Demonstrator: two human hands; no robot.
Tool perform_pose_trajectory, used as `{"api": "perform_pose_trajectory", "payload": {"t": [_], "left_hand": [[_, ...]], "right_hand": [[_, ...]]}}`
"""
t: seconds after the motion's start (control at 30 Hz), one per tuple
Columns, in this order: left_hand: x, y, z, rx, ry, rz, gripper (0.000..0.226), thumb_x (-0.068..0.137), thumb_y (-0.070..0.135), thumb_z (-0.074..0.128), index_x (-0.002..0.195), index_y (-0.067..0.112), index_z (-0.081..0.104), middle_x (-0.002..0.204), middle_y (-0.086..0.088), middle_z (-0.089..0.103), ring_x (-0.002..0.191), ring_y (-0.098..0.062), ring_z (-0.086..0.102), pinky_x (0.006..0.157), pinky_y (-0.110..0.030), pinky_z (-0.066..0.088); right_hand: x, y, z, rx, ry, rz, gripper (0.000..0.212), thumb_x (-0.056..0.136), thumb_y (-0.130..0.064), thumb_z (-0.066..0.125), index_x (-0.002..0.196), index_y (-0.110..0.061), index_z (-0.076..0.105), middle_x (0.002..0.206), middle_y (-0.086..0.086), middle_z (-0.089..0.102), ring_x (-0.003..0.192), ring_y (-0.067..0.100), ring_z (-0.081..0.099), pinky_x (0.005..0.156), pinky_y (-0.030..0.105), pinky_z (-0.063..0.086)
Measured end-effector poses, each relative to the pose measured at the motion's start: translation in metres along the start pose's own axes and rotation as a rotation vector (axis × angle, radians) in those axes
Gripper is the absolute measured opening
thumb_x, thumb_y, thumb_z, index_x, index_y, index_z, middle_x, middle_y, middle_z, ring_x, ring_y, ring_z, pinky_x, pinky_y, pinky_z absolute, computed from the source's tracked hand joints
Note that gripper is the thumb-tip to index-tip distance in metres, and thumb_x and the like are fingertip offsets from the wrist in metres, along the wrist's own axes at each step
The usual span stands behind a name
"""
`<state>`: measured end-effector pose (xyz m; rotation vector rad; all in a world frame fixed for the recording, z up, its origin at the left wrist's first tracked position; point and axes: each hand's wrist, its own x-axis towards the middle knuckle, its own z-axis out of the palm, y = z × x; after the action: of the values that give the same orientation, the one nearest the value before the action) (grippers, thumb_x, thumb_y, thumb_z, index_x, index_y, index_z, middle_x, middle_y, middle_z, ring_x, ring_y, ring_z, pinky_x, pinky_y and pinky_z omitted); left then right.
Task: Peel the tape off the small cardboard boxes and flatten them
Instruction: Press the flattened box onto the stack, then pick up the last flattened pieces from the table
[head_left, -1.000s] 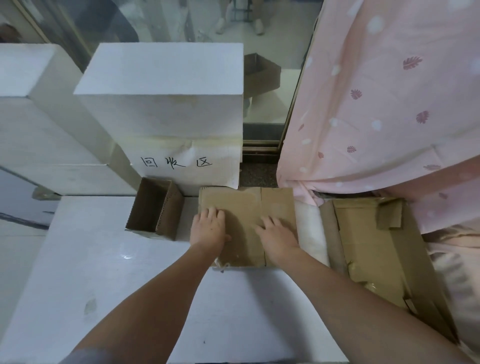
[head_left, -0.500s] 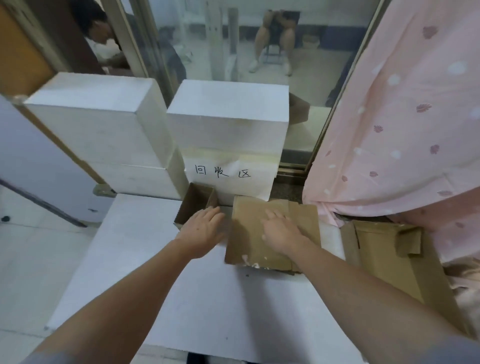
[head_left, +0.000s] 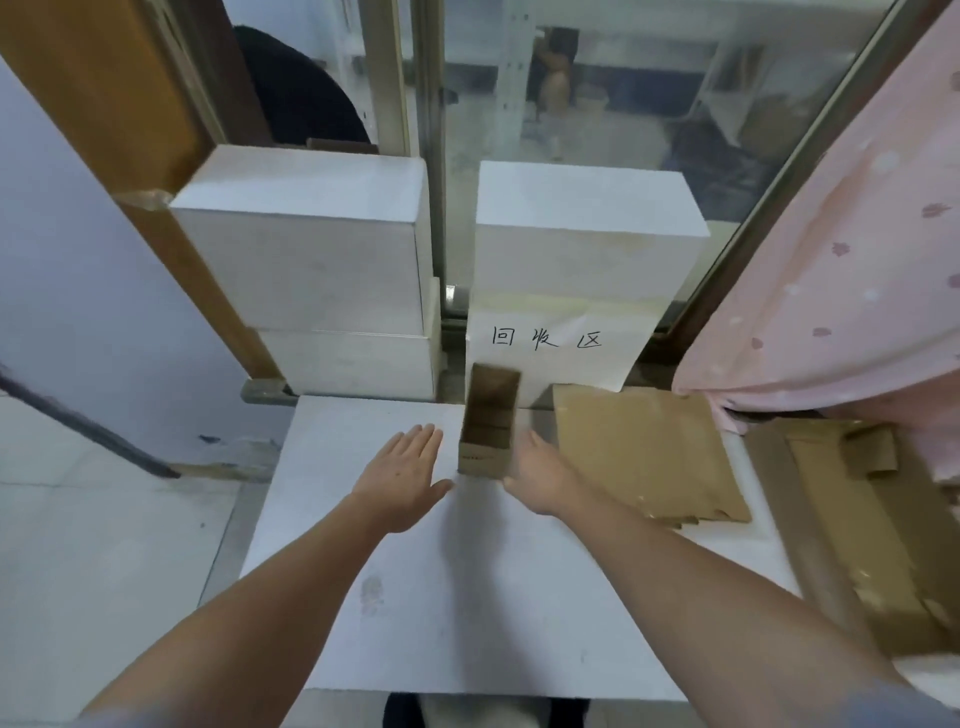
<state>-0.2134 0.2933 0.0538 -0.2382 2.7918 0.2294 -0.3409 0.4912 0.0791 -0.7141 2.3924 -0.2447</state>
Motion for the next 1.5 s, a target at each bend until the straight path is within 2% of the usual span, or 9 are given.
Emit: {"api": "perform_pose_trajectory", "payload": {"t": [0.3,0.5,0.6,0.7,0.9,1.1,1.23,1.4,1.5], "left_hand": [[0.041,0.006,0.036,-0.179,-0.077,0.046,0.075,0.110,0.052,0.025,0.165,0.010,-0.003,0.174,-0.008,-0.002,0.160,-0.024,-0.002,0.129,-0.037,0.000],[0.017,0.013,0.026,-0.532,0.248,0.109,0.058,0.105,0.040,0.056,0.154,0.017,0.037,0.150,-0.002,0.048,0.133,-0.015,0.045,0.116,-0.022,0.033],[-0.009,0.022,0.008,-0.684,0.293,0.139,0.067,0.099,0.044,0.064,0.155,0.024,0.033,0.142,0.014,0.040,0.126,0.001,0.041,0.107,-0.014,0.031],[-0.032,0.032,-0.009,-0.858,0.228,0.080,0.069,0.095,0.044,0.067,0.153,0.035,0.030,0.136,0.021,0.034,0.118,0.003,0.047,0.094,-0.019,0.043],[-0.053,0.055,-0.045,-1.268,0.279,0.033,0.057,0.092,0.029,0.064,0.140,0.050,0.041,0.131,0.024,0.035,0.116,0.016,0.049,0.096,-0.030,0.056],[-0.056,0.072,-0.083,-1.276,0.264,0.041,0.050,0.096,0.022,0.066,0.133,0.050,0.046,0.133,0.012,0.040,0.117,-0.007,0.056,0.067,-0.015,0.056],[-0.064,0.088,-0.092,-1.257,0.278,0.134,0.074,0.088,0.043,0.073,0.146,0.063,0.032,0.134,0.027,0.043,0.118,0.001,0.056,0.089,-0.027,0.057],[-0.068,0.121,-0.100,-0.987,0.382,0.249,0.099,0.085,0.058,0.078,0.158,0.055,0.012,0.152,0.042,0.026,0.145,0.005,0.027,0.111,-0.021,0.029],[-0.061,0.149,-0.104,-0.977,0.428,0.230,0.095,0.088,0.062,0.071,0.161,0.050,0.011,0.152,0.039,0.023,0.144,0.007,0.029,0.109,-0.024,0.037]], "right_hand": [[0.009,-0.012,0.036,0.277,-0.074,0.152,0.096,0.098,-0.038,0.061,0.162,-0.022,-0.008,0.171,-0.004,0.004,0.147,0.029,0.034,0.112,0.040,0.041],[-0.015,-0.018,0.032,0.475,0.105,0.056,0.091,0.095,-0.031,0.068,0.162,-0.031,0.006,0.165,-0.012,0.024,0.145,0.015,0.036,0.111,0.031,0.038],[-0.041,-0.028,0.020,0.602,0.201,-0.039,0.093,0.085,-0.031,0.080,0.156,-0.039,0.022,0.150,-0.021,0.042,0.136,0.002,0.043,0.109,0.025,0.039],[-0.064,-0.035,0.009,0.673,0.220,-0.104,0.114,0.071,-0.034,0.090,0.155,-0.051,0.014,0.151,-0.020,0.043,0.138,0.003,0.044,0.111,0.035,0.044],[-0.101,-0.041,-0.010,0.518,0.219,-0.114,0.143,0.076,-0.015,0.088,0.142,-0.063,-0.029,0.144,-0.020,0.029,0.132,0.013,0.049,0.107,0.042,0.048],[-0.123,-0.032,-0.025,0.345,0.334,-0.215,0.133,0.081,-0.020,0.083,0.149,-0.057,-0.025,0.162,-0.028,0.006,0.143,0.014,0.022,0.115,0.047,0.036],[-0.126,-0.017,-0.042,0.541,0.389,-0.255,0.121,0.077,-0.027,0.083,0.155,-0.056,-0.005,0.155,-0.012,0.038,0.132,0.017,0.044,0.104,0.046,0.048],[-0.136,0.017,-0.066,0.779,0.314,-0.275,0.117,0.074,-0.037,0.089,0.148,-0.070,0.003,0.144,-0.014,0.053,0.112,0.016,0.060,0.092,0.042,0.058],[-0.147,0.045,-0.082,0.820,0.266,-0.282,0.110,0.081,-0.032,0.085,0.149,-0.068,0.005,0.127,-0.037,0.057,0.110,0.005,0.064,0.087,0.033,0.060]]}}
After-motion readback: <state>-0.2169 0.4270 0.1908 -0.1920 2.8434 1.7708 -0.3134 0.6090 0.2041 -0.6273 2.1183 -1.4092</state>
